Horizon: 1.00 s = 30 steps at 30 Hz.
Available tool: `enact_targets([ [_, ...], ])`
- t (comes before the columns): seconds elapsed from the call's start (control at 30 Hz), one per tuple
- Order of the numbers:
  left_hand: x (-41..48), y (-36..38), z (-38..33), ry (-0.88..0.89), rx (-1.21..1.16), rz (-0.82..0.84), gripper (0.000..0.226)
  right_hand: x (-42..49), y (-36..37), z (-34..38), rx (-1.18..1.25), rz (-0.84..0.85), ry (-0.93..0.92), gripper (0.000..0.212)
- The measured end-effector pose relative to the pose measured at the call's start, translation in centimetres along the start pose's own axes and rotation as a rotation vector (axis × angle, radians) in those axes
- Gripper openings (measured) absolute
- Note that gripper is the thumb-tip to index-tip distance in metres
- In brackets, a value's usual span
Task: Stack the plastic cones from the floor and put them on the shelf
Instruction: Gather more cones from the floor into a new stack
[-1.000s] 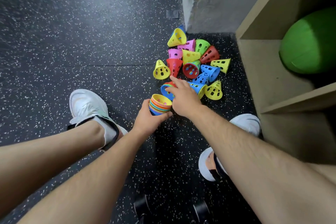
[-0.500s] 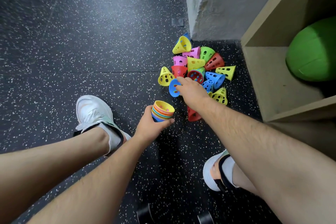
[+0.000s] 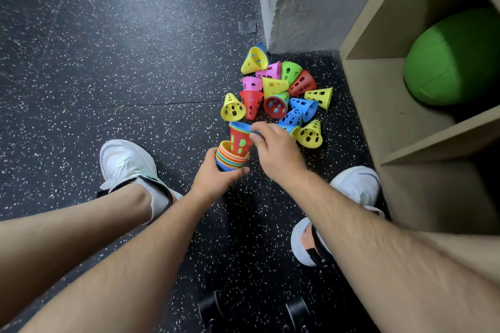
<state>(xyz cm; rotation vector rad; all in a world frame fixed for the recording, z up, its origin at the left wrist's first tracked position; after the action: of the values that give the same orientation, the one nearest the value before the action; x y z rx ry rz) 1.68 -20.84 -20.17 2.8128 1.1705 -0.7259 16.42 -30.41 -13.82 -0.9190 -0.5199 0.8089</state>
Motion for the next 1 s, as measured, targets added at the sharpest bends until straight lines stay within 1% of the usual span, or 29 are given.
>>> enact_targets([
  [0.1, -0.3, 0.5, 0.2, 0.005, -0.010, 0.010, 0.066, -2.1, 1.1, -0.4, 0.029, 0.145, -0.022, 0.021],
  [0.13, -0.3, 0.6, 0.4, 0.007, -0.001, 0.018, 0.065, -2.7, 1.3, -0.7, 0.043, 0.151, -0.007, 0.024],
  [0.2, -0.3, 0.9, 0.7, 0.009, 0.018, 0.036, 0.066, -3.6, 1.4, -1.8, 0.032, 0.073, 0.087, 0.030],
  [0.27, -0.3, 1.1, 1.1, -0.006, 0.031, 0.048, 0.069, -4.1, 1.6, -3.3, -0.020, -0.002, 0.235, 0.036],
  [0.33, -0.5, 1.4, 1.2, -0.012, 0.040, 0.069, 0.070, -4.2, 2.1, -4.4, -0.103, 0.023, 0.332, 0.044],
  [0.4, -0.8, 1.8, 1.0, -0.012, 0.040, 0.086, 0.069, -4.1, 2.8, -5.0, -0.158, 0.063, 0.374, 0.050],
  [0.53, -1.0, 2.0, 1.1, -0.016, 0.048, 0.094, 0.066, -3.8, 3.5, -5.5, -0.096, -0.020, 0.492, 0.045],
  [0.6, -0.9, 2.0, 1.3, -0.022, 0.049, 0.084, 0.066, -4.0, 4.1, -5.8, -0.024, -0.019, 0.552, 0.043],
  [0.7, -0.9, 2.1, 1.4, -0.034, 0.052, 0.087, 0.064, -4.3, 4.7, -6.1, 0.051, -0.006, 0.534, 0.048],
  [0.8, -1.0, 2.0, 1.4, -0.037, 0.047, 0.089, 0.065, -4.5, 4.9, -6.8, 0.043, 0.029, 0.533, 0.070],
  [0.83, -1.0, 2.0, 1.3, -0.037, 0.044, 0.090, 0.065, -4.5, 4.8, -7.0, 0.045, 0.035, 0.546, 0.074],
  [0.9, -1.0, 2.0, 1.3, -0.039, 0.039, 0.094, 0.066, -4.6, 4.4, -7.4, 0.087, 0.035, 0.553, 0.074],
  [1.0, -1.0, 1.8, 1.4, -0.036, 0.043, 0.092, 0.067, -4.7, 3.1, -7.3, 0.226, 0.008, 0.517, 0.067],
])
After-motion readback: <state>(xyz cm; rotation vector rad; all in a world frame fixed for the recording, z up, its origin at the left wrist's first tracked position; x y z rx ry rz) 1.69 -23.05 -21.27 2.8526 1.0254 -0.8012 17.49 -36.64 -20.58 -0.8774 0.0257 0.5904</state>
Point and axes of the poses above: each hand's wrist, its own x-axis towards the middle knuckle, its own y-axis out of the palm, z = x × y, the point moved 3 cm from there along x, towards the middle knuckle, and after that the axes turned 8 degrees about -x, right-handed, at the moved point
